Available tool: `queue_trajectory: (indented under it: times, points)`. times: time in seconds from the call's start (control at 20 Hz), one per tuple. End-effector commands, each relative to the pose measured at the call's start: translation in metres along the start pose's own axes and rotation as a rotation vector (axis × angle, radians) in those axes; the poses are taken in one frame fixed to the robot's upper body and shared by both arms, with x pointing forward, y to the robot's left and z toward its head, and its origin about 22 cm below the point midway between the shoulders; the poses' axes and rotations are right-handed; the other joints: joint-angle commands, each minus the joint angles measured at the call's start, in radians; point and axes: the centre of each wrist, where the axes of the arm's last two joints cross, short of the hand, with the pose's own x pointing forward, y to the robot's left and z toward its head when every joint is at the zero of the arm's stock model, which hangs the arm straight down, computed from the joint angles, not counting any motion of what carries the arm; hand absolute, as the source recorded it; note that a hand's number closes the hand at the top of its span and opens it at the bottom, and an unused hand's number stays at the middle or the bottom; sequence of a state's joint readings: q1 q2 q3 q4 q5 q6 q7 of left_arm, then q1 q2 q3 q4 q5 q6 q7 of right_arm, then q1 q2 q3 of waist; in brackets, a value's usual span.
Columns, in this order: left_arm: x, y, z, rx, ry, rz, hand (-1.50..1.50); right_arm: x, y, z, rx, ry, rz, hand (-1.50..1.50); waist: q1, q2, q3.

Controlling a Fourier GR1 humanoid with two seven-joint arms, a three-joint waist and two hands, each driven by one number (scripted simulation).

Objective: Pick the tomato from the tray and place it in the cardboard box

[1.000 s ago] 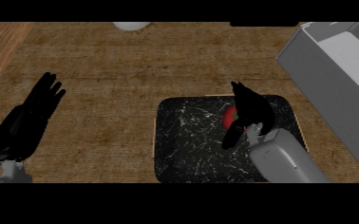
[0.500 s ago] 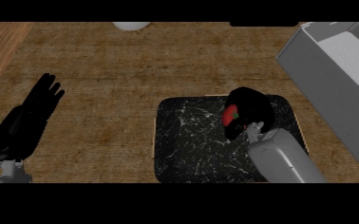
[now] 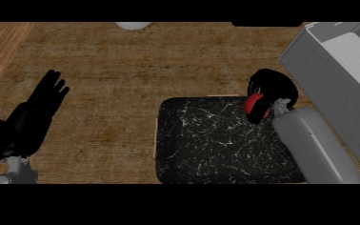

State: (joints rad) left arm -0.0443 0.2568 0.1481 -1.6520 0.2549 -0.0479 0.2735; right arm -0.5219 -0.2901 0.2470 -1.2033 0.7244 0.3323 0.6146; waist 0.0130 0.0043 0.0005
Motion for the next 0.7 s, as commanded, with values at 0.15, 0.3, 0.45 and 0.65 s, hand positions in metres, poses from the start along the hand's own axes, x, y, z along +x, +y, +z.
queue_trajectory:
  times: [0.15, 0.3, 0.45, 0.65]
  points:
    - [-0.008, 0.006, 0.011, -0.008, 0.003, -0.014, 0.00, -0.027, -0.029, -0.044, -0.038, -0.021, 0.019, 1.50, 0.002, -0.002, 0.000]
    - [-0.017, 0.016, 0.005, 0.017, 0.003, -0.009, 0.00, -0.018, -0.038, -0.044, -0.142, -0.017, 0.063, 1.50, 0.000, -0.002, 0.000]
    - [0.003, -0.001, 0.003, 0.019, -0.006, -0.008, 0.00, -0.025, -0.061, -0.034, -0.223, -0.048, 0.055, 1.50, -0.009, -0.005, 0.000]
    - [-0.004, 0.007, 0.014, 0.008, 0.003, -0.004, 0.00, 0.010, -0.070, -0.001, -0.318, -0.122, 0.057, 1.50, -0.017, -0.009, -0.001]
